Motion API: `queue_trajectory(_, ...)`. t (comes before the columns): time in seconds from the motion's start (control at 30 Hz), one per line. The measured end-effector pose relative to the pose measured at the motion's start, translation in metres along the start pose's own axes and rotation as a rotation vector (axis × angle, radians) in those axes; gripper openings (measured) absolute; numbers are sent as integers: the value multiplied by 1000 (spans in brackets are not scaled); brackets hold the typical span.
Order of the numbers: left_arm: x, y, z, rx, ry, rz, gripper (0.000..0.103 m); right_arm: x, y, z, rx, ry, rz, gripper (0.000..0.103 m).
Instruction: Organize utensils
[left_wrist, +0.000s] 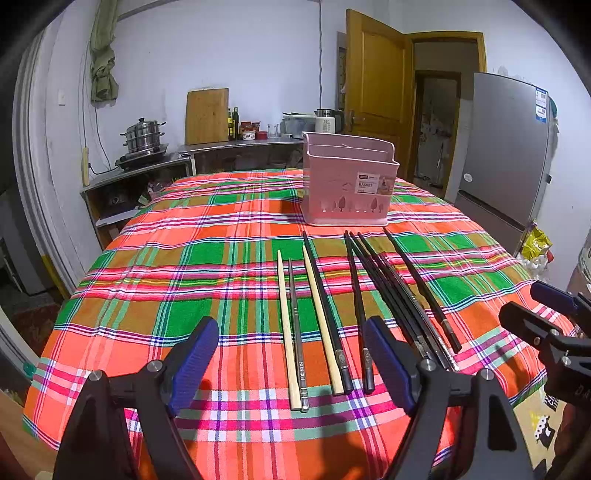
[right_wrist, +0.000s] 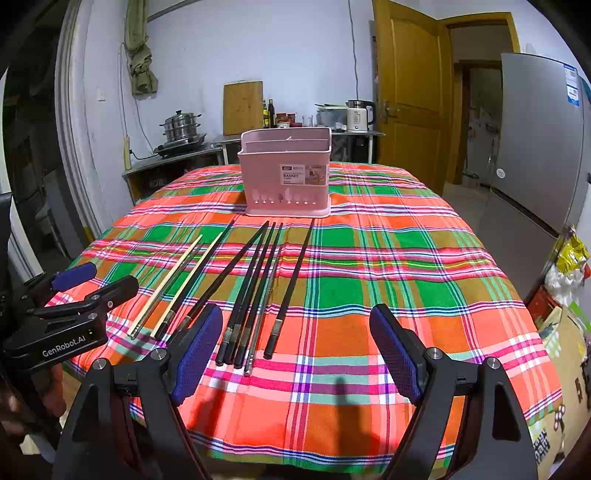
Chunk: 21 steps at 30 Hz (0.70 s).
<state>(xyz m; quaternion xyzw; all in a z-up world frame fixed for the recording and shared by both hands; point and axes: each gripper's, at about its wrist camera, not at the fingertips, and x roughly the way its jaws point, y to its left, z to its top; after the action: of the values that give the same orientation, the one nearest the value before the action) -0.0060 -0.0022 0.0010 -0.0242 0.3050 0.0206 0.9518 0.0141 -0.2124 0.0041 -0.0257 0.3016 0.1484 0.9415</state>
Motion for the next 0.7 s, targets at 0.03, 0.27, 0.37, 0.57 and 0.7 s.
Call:
queue_trajectory(0.03,0,0,0,0,0,0,81,0,0,0,0,0,0,82)
queue_trajectory(0.27,0,0,0,1,0,0,81,0,0,0,0,1,1,82)
queue_trajectory(0.37,-1,0,1,2,1,1,81,0,0,0,1,1,0,82)
queue_trajectory(0.57,-1,0,1,1,5,4,81,0,0,0,0,1,2,82)
queue_trajectory(0.7,0,1,1,2,8,6,81,2,0,0,0,5,3,82)
